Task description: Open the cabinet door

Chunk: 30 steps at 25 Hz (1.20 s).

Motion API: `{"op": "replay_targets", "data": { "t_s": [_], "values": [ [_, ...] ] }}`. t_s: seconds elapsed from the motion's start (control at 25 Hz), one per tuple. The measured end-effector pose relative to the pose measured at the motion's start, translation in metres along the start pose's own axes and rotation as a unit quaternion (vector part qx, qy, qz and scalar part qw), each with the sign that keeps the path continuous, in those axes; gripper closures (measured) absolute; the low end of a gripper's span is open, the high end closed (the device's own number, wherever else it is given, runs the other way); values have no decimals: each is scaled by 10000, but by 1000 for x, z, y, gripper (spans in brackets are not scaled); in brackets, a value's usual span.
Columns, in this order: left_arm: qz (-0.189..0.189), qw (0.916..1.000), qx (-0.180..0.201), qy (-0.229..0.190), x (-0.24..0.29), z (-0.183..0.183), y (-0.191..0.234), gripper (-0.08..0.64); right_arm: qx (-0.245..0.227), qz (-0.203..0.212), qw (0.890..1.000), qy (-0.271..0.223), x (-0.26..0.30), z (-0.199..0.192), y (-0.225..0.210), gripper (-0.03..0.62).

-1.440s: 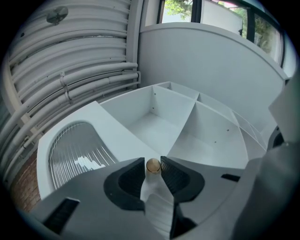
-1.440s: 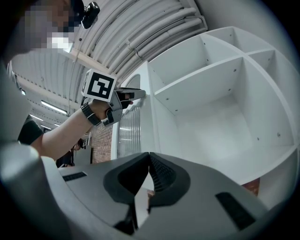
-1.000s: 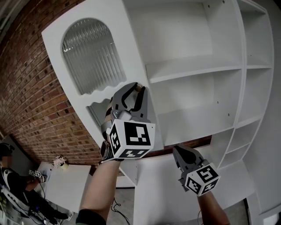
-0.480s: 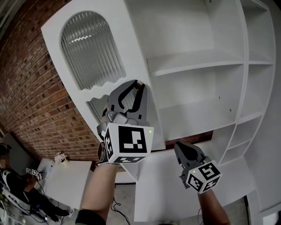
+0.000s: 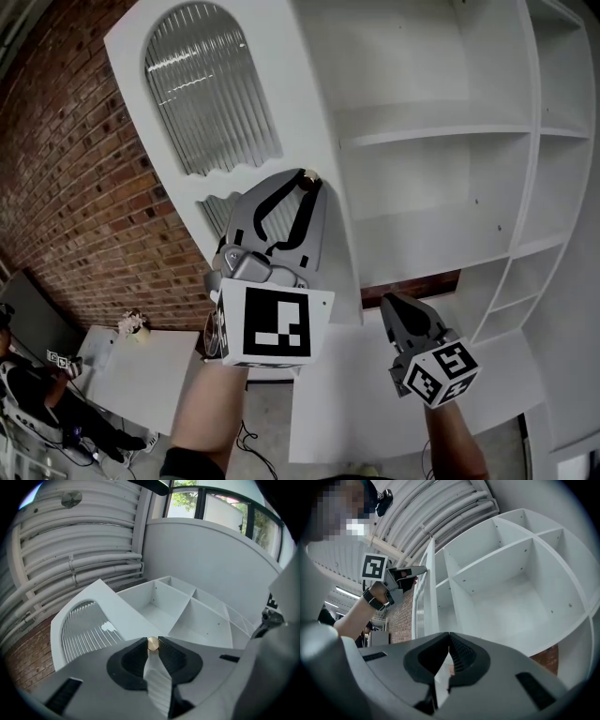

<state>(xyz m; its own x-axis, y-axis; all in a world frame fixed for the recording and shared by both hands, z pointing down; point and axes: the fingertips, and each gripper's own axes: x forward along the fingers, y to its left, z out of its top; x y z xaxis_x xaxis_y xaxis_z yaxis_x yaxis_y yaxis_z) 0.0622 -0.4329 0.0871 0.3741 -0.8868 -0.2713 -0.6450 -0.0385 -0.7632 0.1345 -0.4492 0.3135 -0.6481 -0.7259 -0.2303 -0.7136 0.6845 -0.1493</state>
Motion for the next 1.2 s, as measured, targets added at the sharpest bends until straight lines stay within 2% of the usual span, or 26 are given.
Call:
{"op": "replay_targets", "data": {
  "t_s": [0.6,1.2],
  "values": [
    [-476,9970,-339,-501,-82,20,23,485,-190,-145,9997,-24,-9,12,63,589],
    [-820,9910,-730,-769,-171,8,60,480,-294,-173,9994,39,-11,4,138,589]
  ]
}}
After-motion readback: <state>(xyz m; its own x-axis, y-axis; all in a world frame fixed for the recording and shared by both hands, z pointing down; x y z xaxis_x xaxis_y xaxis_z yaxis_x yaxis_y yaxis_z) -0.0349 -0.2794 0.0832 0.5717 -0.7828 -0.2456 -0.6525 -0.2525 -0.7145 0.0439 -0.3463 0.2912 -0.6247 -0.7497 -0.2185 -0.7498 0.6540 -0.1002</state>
